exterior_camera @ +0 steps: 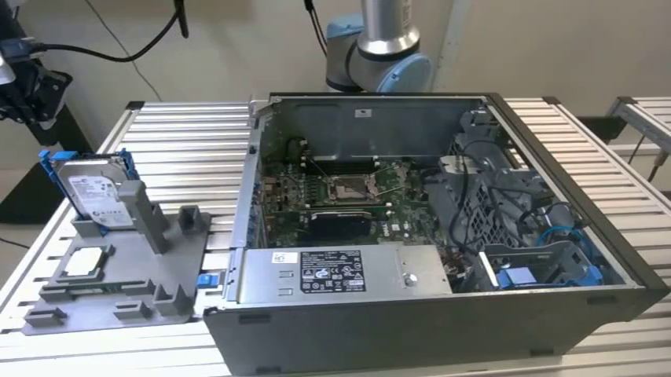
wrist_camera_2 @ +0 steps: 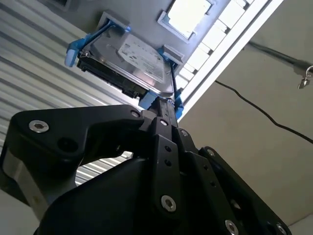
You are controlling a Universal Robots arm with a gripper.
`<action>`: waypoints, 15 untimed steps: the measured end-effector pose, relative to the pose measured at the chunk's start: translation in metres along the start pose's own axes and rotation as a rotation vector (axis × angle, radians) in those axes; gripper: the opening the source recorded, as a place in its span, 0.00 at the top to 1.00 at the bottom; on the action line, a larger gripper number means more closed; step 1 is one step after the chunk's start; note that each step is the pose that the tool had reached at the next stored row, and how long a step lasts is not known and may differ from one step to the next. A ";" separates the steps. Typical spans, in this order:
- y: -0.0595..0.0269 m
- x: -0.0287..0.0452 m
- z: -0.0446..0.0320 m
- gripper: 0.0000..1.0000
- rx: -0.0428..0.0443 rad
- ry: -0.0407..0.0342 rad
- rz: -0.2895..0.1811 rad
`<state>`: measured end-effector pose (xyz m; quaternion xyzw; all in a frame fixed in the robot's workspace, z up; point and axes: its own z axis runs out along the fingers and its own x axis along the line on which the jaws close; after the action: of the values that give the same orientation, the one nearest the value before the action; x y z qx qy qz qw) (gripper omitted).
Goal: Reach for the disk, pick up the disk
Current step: 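Pick up the disk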
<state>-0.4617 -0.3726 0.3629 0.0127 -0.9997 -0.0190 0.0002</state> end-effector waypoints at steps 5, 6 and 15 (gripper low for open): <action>-0.0004 0.0001 0.0000 1.00 0.0000 0.0001 0.000; -0.0004 0.0001 0.0000 1.00 0.0000 0.0000 -0.001; -0.0005 0.0002 0.0000 1.00 0.0001 0.0021 -0.055</action>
<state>-0.4619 -0.3731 0.3629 0.0404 -0.9990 -0.0190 0.0008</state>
